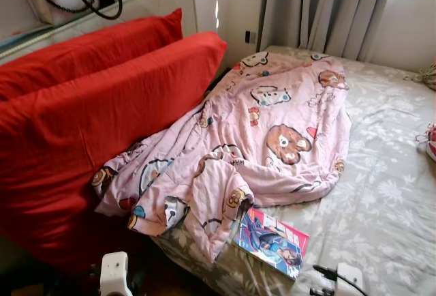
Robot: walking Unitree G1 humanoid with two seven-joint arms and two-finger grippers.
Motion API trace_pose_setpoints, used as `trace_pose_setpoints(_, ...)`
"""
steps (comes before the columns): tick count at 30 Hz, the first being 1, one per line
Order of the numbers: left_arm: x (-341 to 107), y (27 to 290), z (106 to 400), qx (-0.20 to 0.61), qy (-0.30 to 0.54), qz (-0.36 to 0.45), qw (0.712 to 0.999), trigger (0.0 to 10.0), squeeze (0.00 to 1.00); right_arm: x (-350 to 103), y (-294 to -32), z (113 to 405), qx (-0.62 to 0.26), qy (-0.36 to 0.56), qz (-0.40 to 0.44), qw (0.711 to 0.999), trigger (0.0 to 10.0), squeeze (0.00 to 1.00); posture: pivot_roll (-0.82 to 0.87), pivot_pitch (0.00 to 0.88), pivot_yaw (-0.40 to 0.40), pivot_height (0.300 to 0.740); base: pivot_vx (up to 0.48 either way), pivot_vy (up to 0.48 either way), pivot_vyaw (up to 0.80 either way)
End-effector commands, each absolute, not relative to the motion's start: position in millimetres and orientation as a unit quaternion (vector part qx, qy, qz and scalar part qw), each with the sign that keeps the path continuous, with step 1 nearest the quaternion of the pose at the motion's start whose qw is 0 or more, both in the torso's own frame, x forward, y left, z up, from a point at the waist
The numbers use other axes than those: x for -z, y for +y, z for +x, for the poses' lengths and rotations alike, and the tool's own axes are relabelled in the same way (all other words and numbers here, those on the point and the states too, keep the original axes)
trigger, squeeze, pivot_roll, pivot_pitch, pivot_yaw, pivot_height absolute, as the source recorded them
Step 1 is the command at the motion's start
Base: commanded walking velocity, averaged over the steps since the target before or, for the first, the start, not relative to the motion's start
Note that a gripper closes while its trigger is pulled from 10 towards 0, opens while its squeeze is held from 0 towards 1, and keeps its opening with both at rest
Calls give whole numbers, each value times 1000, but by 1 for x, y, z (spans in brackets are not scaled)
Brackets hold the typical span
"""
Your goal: Clean up the room
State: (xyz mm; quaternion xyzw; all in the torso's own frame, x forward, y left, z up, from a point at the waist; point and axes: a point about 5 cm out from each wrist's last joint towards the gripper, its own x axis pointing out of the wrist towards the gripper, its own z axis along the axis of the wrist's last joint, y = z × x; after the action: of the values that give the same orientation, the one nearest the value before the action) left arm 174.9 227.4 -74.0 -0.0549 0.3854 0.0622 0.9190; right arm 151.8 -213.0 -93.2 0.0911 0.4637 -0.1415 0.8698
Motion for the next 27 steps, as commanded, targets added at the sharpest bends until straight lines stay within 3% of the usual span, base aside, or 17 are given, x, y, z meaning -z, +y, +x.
trace_pose_setpoints(1,78,228,168,-74,395,-55,914,10000,0,94,-211,150,150,467,99,866,10000,0,96,0,43,740,0,0,0)
trace_pose_setpoints(7,78,223,169,-76,390,-59,916,10000,0,93,-194,159,72,462,77,881,10000,0,117,0,20,740,0,0,254)
trace_pose_setpoints(27,81,218,167,-79,395,-63,913,10000,0,95,-194,156,70,478,61,873,10000,0,115,0,22,740,0,0,800)
